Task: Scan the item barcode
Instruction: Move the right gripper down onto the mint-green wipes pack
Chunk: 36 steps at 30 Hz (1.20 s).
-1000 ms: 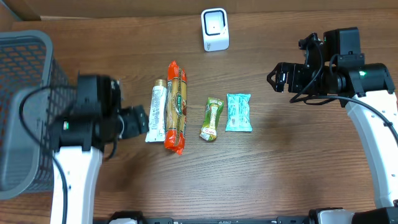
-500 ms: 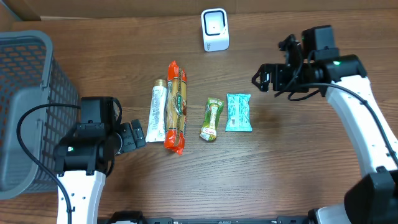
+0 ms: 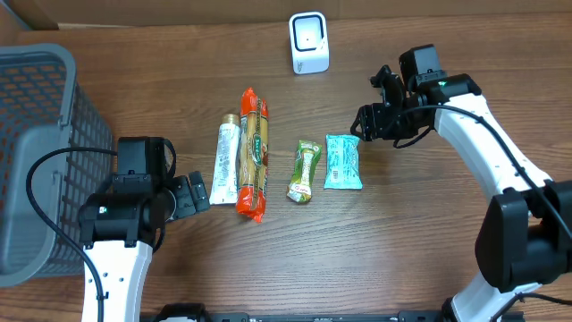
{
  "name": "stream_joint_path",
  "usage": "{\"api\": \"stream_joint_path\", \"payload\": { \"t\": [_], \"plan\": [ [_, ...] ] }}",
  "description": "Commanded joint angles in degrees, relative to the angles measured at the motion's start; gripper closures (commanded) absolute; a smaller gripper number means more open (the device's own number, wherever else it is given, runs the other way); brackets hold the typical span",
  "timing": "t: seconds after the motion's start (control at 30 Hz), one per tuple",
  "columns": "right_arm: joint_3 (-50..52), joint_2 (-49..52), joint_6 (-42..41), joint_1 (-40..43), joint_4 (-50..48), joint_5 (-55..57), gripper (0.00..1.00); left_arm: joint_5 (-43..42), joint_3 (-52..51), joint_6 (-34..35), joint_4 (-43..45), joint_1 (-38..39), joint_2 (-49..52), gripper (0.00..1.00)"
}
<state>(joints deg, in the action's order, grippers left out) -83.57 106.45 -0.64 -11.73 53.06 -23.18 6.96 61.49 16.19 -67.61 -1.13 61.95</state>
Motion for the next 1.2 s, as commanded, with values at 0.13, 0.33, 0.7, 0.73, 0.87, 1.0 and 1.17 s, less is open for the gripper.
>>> {"api": "stream_joint_path", "payload": {
  "t": [0.13,0.33,0.7,0.73,0.87,1.0,1.17],
  "plan": [
    [-0.76,6.73,4.68,-0.50,-3.96,-0.42,0.25,0.94,-0.39,0.57,0.17,-0.07,0.28,0.00],
    [-0.76,11.52,13.46,-1.73,-9.25,1.01,0.23,0.94,-0.39,0.55,0.17,-0.07,0.28,0.00],
    [-0.76,13.94,12.72,-1.81,-13.20,2.56,0.66,0.94,-0.39,0.55,0.17,-0.07,0.31,0.01],
    [-0.76,14.21,12.98,-1.81,-12.17,2.54,0.66,0.94,-0.39,0.57,0.17,-0.07,0.31,0.00],
    [-0.76,15.06,14.67,-1.81,-8.76,2.54,0.64,0.94,-0.39,0.57,0.17,-0.07,0.31,0.01],
    [-0.76,15.19,14.60,-1.81,-5.31,2.49,0.71,0.94,-0.37,0.57,0.17,-0.07,0.31,0.00],
    [-1.25,15.13,11.52,-1.68,-2.64,2.12,0.96,0.94,-0.39,0.57,0.17,-0.07,0.28,0.00]
  ]
}}
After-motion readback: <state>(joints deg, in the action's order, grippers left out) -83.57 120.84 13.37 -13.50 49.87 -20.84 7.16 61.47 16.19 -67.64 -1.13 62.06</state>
